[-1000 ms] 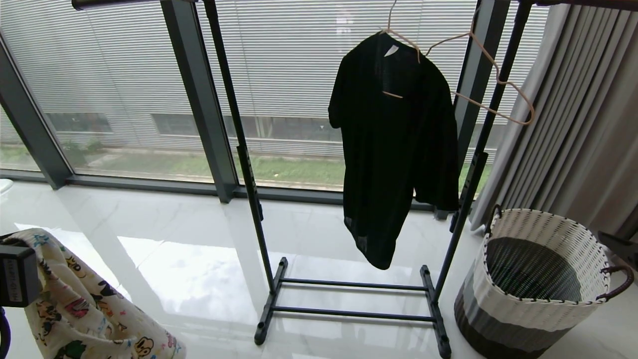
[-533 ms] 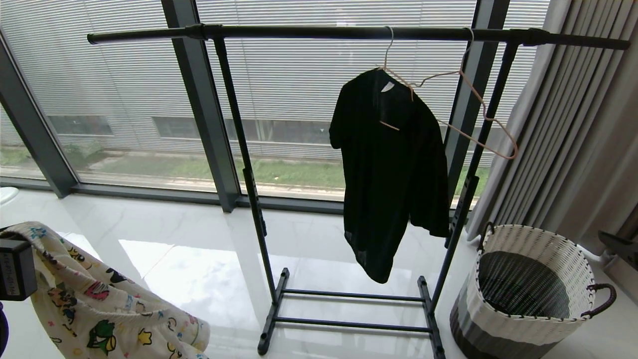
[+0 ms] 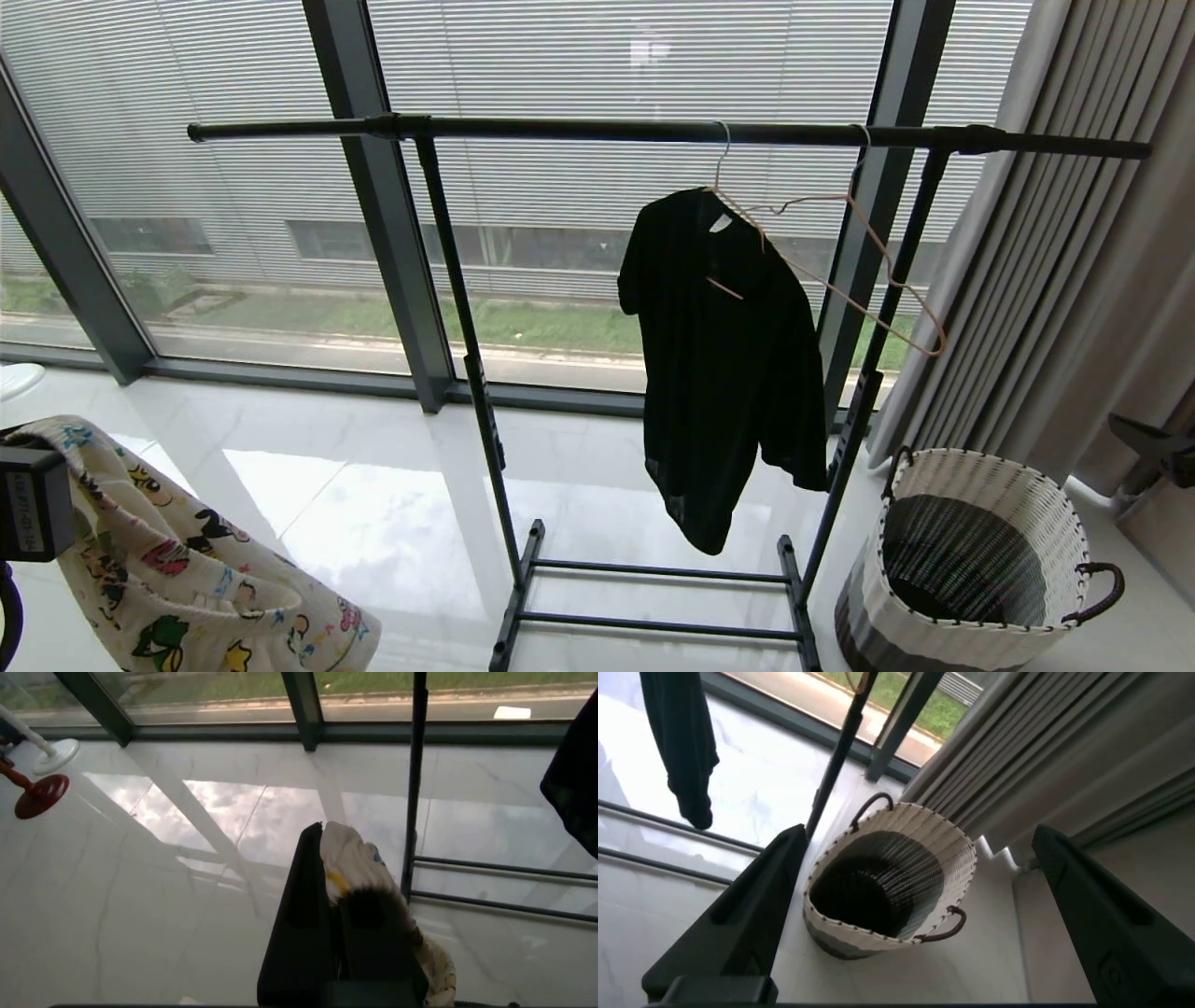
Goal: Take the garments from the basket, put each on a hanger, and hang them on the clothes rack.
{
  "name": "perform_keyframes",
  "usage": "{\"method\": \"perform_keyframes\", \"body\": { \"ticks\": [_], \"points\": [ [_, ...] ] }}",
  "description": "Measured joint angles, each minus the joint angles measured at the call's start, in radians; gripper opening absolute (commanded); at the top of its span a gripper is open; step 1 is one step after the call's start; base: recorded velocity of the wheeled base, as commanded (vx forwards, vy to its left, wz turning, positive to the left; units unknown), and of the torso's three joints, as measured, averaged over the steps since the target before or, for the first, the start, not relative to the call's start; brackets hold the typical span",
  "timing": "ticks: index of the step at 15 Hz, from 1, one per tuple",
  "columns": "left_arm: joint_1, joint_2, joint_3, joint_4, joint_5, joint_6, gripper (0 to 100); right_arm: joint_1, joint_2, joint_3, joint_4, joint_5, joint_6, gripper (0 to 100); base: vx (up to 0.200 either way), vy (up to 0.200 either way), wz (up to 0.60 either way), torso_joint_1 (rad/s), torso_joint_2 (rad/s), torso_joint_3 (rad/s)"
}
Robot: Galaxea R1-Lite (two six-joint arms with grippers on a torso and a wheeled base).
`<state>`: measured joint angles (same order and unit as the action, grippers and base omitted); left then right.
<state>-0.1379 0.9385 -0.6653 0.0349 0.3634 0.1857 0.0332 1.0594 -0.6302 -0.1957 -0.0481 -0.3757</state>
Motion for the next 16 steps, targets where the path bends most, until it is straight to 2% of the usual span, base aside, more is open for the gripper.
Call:
{"method": "perform_keyframes", "body": {
  "ticks": [4,7,8,12,16],
  "points": [
    [0.000,0.006,-0.001,0.000,0.000,0.013,0,0.000,0.027,0.000,-0.053,0.021,0.024,100,0.000,0.000,0.00,0.227,-0.49,-0.269],
    [0.000,0.011,-0.001,-0.014,0.000,0.018,0,-0.001,0.062,-0.014,-0.118,0.174,0.088,100,0.200,0.000,0.00,0.056,-0.15,-0.076],
    [0.000,0.013,-0.001,-0.021,0.000,0.019,0,-0.001,0.074,-0.027,-0.126,0.197,0.096,100,0.200,0.000,0.00,0.022,-0.04,-0.012],
    [-0.003,0.022,-0.001,-0.025,0.000,0.020,0,-0.001,0.137,-0.084,-0.125,0.263,0.096,100,0.200,0.000,0.00,0.017,0.00,-0.004],
    [-0.005,0.023,0.000,-0.026,0.000,0.020,0,-0.001,0.179,-0.100,-0.124,0.292,0.097,100,0.200,0.000,0.00,0.005,0.00,-0.002]
  ]
}}
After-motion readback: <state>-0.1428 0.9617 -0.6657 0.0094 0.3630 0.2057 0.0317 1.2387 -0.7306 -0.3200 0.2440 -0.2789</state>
